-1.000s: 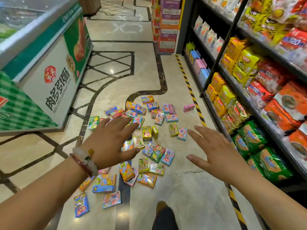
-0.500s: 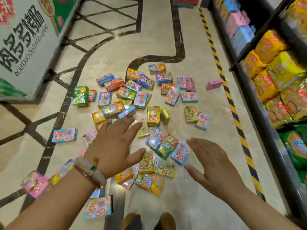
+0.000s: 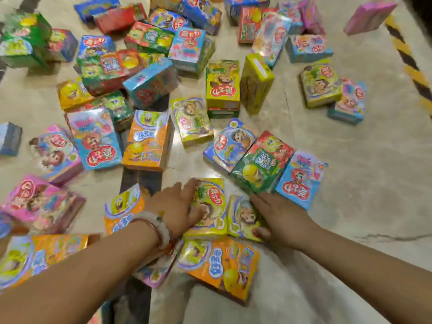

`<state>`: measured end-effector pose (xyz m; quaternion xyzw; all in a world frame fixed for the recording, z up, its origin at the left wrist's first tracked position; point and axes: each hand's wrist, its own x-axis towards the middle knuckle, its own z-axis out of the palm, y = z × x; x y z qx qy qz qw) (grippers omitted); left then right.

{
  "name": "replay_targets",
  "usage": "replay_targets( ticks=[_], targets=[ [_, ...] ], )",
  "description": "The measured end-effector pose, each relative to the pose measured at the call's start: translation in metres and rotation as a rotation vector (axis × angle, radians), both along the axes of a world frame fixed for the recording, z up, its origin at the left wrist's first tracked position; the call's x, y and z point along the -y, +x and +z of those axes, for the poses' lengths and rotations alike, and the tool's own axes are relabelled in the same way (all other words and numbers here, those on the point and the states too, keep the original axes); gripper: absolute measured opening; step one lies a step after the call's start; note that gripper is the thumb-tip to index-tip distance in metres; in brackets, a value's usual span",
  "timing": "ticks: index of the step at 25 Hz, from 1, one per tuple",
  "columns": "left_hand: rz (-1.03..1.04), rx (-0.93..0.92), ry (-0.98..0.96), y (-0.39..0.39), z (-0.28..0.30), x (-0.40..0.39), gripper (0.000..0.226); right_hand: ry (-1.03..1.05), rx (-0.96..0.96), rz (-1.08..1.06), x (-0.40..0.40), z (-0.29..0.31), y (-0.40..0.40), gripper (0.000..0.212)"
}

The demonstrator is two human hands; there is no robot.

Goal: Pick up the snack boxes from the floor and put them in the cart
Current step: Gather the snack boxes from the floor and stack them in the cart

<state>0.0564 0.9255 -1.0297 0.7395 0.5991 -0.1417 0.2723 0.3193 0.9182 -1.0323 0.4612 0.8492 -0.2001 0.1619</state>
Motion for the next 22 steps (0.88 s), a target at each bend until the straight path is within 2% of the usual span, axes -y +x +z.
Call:
replay_targets(
  ticks=[3,7,10,12,13,15,17,19,22],
  targets=[
    [0.334,0.12,-0.151,0.015,-0.012,0.005,0.099,0.0,0.05,-0.048,0.001,0.005,-0.013,0.092],
    [0.623,0.247,-0.229,0.036,-0.019,-0.004,0.103,-0.091,0.133,-0.125,-0.005,-0.011,-0.017,0.101],
    [0.843,0.414,-0.274,0.034,-0.014,-0.015,0.105,-0.066,0.118,-0.168,-0.007,-0.007,-0.019,0.081],
    [0.963,0.541,-0.307,0.024,0.003,-0.014,0.083,-0.048,0.044,-0.268,-0.004,0.009,-0.019,0.069],
    [1.011,0.61,-0.303,0.018,0.019,-0.011,0.074,-0.078,0.01,-0.347,-0.002,0.021,-0.017,0.068],
    [1.115,0.686,-0.307,0.007,0.065,-0.002,0.072,-0.172,-0.098,-0.546,0.001,0.057,-0.016,0.064],
    [1.18,0.72,-0.313,0.0,0.123,0.008,0.066,-0.265,-0.311,-0.758,0.003,0.104,-0.012,0.049],
    [1.239,0.769,-0.318,-0.005,0.186,0.015,0.072,-0.379,-0.526,-0.954,0.005,0.168,-0.011,0.036],
    [1.294,0.825,-0.3,-0.004,0.281,0.024,0.088,-0.486,-0.734,-1.211,0.01,0.275,-0.009,0.024]
  ],
)
